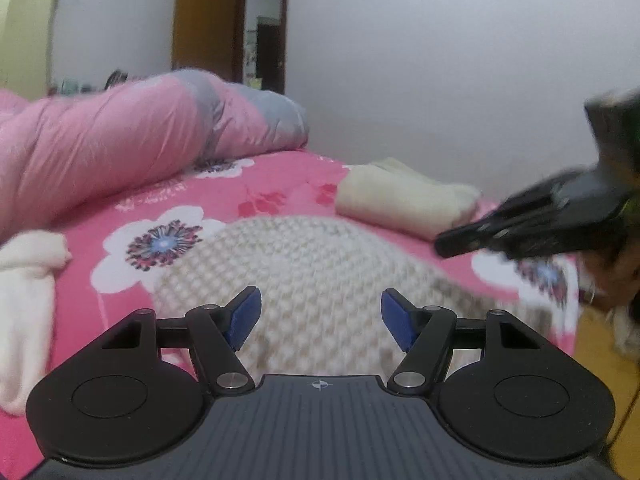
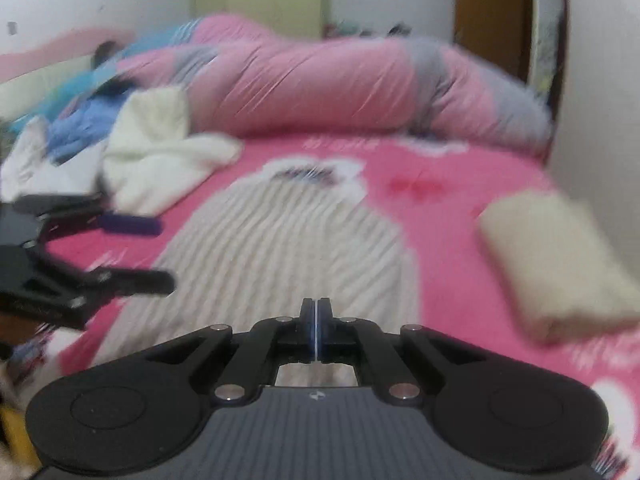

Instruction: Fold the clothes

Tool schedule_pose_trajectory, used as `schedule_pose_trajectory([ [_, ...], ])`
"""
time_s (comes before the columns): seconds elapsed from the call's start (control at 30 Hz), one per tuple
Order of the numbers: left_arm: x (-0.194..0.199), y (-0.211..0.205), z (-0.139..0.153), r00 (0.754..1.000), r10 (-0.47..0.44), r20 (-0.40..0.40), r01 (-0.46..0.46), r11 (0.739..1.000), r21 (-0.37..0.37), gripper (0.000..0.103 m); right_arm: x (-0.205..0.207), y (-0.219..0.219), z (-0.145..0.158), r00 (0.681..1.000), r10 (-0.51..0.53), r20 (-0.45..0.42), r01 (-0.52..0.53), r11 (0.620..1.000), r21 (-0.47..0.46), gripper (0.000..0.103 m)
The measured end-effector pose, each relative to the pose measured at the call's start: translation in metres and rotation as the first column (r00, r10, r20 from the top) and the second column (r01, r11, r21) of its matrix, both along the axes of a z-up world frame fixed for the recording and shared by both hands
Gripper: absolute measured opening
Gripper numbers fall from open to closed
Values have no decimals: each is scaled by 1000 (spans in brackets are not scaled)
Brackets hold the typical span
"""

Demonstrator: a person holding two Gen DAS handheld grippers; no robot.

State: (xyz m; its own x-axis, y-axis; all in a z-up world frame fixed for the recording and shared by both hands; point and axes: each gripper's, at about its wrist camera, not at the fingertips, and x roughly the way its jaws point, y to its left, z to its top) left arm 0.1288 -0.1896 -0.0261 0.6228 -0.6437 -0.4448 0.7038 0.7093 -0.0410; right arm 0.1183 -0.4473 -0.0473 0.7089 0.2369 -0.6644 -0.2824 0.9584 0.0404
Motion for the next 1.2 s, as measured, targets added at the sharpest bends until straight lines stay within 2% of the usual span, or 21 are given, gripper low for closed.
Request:
schedule_pose_trajectory([
  [0.07,5,-25,-7,999,46,-14,-45,997,63,67,13,-4,-1,1000,-28,5,28,1000,7,0],
  [0.1,9,-38,-14,996,82,-26,-78,989,129,67,19,-6,-2,999,-42,7,42,999,11,0],
  [0.17,5,-51,-20,992,122,23,-124,972,199,71,25,-3,0,999,-32,26,32,999,-14,0],
  [0.23,1,-53,-18,990,138,28,-141,965,220,73,30,-3,16,999,-38,12,38,999,-13,0],
  [0.3,3,-53,-16,987,159,5,-156,963,221,74,37,-5,34,997,-50,56,49,999,13,0],
  [0.4,6,-56,-12,981,192,-21,-182,955,232,75,60,-6,33,993,-56,107,53,998,37,0],
  [0.47,5,-61,-11,977,210,-29,-196,949,248,75,87,-8,4,997,-78,12,78,997,-13,0],
  [0.53,4,-65,-11,974,223,-29,-207,942,265,76,103,-10,-13,996,-86,-26,86,996,-10,0],
  [0.6,4,-67,-10,970,242,-35,-222,933,282,78,105,-13,-1,993,-110,-33,111,993,27,0],
  [0.7,5,-66,-9,965,257,-49,-234,932,277,78,91,-26,17,989,-144,20,141,984,107,1],
  [0.77,5,-68,-8,962,268,-57,-242,928,282,78,83,-37,18,982,-191,16,188,977,97,1],
  [0.87,4,-70,-7,958,278,-62,-250,924,290,78,59,-60,19,970,-241,-29,241,951,195,3],
  [0.93,4,-71,-7,958,281,-59,-252,921,297,79,33,-67,24,975,-220,-33,220,936,275,13],
  [0.97,3,-72,-7,957,283,-58,-254,920,300,79,20,-68,26,978,-207,-24,205,934,293,28],
  [1.0,3,-73,-6,956,287,-58,-257,917,304,79,8,-68,29,981,-194,-12,188,933,306,33],
  [1.03,3,-73,-6,955,292,-58,-261,915,307,79,-6,-65,32,987,-163,8,152,936,318,33],
  [1.1,3,-75,-6,952,300,-57,-269,911,313,79,-26,-56,35,996,-81,44,62,946,319,33],
  [1.17,2,-77,-5,950,308,-55,-276,907,318,80,-39,-40,29,999,-11,52,-2,970,241,35],
  [1.2,1,-77,-5,948,312,-53,-280,905,320,80,-41,-30,21,999,11,36,-16,986,165,47],
])
